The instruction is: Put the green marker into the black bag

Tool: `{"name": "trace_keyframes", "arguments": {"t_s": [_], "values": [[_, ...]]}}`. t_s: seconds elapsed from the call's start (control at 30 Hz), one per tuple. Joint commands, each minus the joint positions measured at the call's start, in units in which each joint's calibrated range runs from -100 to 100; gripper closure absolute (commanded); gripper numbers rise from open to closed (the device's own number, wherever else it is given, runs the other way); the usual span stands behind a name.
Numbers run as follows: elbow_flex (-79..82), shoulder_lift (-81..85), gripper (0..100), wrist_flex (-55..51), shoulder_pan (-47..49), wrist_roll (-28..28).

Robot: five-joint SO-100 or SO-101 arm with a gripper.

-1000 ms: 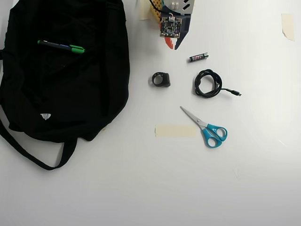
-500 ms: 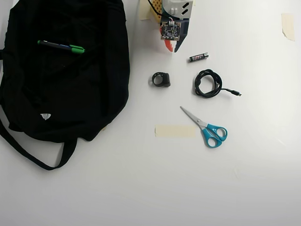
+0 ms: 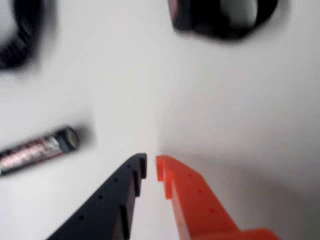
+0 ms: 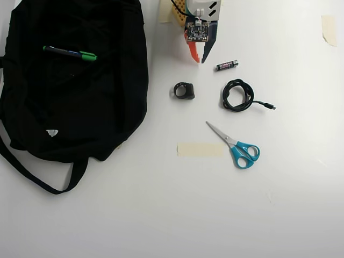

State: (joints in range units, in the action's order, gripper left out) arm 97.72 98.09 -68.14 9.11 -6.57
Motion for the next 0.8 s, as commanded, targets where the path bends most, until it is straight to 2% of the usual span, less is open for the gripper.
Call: {"name": "trace_keyframes", "arguments": {"t_s": [0.0, 0.77], "values": [[1.6, 1.6, 98, -2.3, 0.1, -0.1], [1.6, 1.6, 98, -2.3, -0.1, 0.3]]}}
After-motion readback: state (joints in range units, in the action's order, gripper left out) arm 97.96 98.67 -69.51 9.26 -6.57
